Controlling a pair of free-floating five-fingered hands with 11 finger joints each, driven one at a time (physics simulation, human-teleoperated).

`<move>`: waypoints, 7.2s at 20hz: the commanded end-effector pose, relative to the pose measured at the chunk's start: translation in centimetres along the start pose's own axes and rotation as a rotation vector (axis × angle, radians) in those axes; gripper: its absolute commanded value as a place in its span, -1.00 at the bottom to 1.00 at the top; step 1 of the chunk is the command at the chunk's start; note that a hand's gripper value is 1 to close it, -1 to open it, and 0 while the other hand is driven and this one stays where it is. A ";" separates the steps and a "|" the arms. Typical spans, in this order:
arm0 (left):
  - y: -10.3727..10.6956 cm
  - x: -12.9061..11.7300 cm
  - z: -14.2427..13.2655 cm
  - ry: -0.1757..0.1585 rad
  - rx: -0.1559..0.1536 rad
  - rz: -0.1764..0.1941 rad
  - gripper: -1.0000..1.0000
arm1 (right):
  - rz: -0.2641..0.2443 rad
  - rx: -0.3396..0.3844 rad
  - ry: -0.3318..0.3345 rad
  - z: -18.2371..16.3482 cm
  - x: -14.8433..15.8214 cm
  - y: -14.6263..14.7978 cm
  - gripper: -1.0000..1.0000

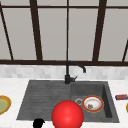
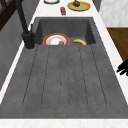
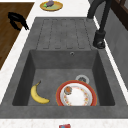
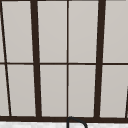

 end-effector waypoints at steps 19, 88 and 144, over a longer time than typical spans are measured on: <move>0.0 0.0 0.0 0.000 0.000 -0.001 0.00 | -0.014 0.011 -0.014 -10.2 1.3 3.2 -1.00; 0.0 0.1 0.0 -0.001 -0.001 -0.003 0.00 | -0.048 -0.267 0.026 12.4 35.4 -13.7 1.00; -0.1 0.1 0.0 -0.001 -0.001 -0.004 0.00 | -0.180 -0.152 -0.083 -27.5 47.1 -0.1 1.00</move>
